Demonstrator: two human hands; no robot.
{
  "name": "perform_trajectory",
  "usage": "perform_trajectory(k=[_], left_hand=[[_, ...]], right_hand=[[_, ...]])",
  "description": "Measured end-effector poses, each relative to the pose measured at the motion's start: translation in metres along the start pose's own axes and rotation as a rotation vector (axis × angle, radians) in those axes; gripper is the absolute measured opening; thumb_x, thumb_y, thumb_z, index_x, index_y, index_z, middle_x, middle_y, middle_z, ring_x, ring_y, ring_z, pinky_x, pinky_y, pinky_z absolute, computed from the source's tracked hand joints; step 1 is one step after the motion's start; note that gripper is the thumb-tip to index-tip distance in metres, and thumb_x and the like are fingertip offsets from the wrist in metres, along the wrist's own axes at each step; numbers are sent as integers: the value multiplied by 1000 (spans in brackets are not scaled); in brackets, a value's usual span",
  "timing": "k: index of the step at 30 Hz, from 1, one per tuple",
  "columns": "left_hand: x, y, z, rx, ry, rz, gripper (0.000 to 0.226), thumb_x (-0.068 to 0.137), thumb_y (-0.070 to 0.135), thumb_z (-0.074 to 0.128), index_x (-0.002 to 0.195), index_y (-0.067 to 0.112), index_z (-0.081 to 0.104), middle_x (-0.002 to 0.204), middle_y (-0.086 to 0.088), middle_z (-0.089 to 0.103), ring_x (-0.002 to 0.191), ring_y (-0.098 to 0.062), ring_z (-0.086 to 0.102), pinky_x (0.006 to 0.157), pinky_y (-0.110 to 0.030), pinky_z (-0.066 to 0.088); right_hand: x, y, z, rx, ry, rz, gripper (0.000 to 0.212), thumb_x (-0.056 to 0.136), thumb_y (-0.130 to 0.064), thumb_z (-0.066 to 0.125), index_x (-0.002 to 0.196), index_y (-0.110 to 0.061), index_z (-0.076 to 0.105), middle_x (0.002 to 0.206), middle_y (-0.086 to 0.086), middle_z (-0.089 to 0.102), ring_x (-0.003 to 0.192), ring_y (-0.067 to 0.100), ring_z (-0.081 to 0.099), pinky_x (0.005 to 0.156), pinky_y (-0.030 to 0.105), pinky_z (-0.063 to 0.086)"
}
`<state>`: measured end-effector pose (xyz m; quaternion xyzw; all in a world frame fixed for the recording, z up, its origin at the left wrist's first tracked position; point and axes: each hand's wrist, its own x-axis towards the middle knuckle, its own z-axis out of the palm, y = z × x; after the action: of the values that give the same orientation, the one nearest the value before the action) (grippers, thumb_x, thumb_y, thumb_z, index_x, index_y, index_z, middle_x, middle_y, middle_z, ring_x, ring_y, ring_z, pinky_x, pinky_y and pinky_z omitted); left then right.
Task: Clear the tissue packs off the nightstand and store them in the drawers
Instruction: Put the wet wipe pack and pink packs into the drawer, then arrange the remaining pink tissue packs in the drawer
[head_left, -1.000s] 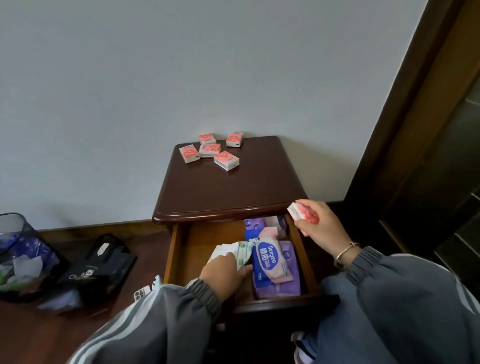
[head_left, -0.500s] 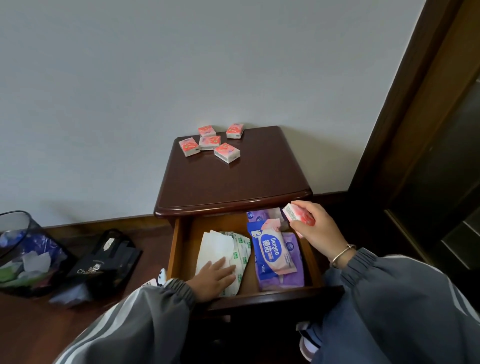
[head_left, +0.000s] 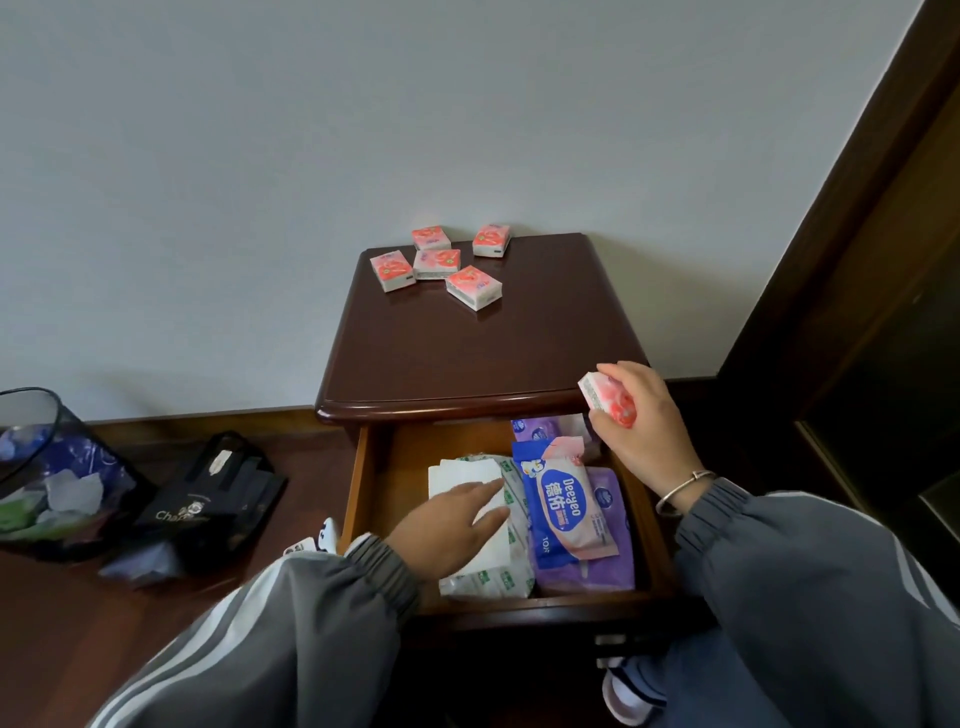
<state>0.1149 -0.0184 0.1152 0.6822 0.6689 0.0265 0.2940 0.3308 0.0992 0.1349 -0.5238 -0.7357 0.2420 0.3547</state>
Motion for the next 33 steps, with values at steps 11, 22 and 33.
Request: perform_trajectory(k=[11, 22, 33], left_hand=[[76, -46, -114, 109, 606, 77, 50, 95, 30, 51, 143, 24, 38, 141, 0, 47, 127, -21, 46, 105, -40, 38], [208, -61, -178, 454, 586, 46, 78, 81, 6, 51, 152, 23, 22, 158, -4, 22, 145, -26, 18, 114, -50, 18], [250, -129, -204, 24, 614, -317, 42, 98, 41, 31, 127, 14, 46, 140, -12, 41, 130, -39, 36, 107, -51, 32]], right_hand=[[110, -14, 39, -312, -73, 10, 48, 77, -8, 58, 124, -12, 54, 134, 14, 43, 113, 39, 47, 99, 39, 38], [155, 18, 64, -502, -148, -55, 49, 86, -23, 52, 134, -16, 44, 145, 12, 37, 116, 39, 48, 94, 43, 41], [157, 21, 75, -641, -80, -95, 50, 82, -28, 55, 130, -16, 48, 137, 13, 45, 106, 35, 53, 80, 42, 46]])
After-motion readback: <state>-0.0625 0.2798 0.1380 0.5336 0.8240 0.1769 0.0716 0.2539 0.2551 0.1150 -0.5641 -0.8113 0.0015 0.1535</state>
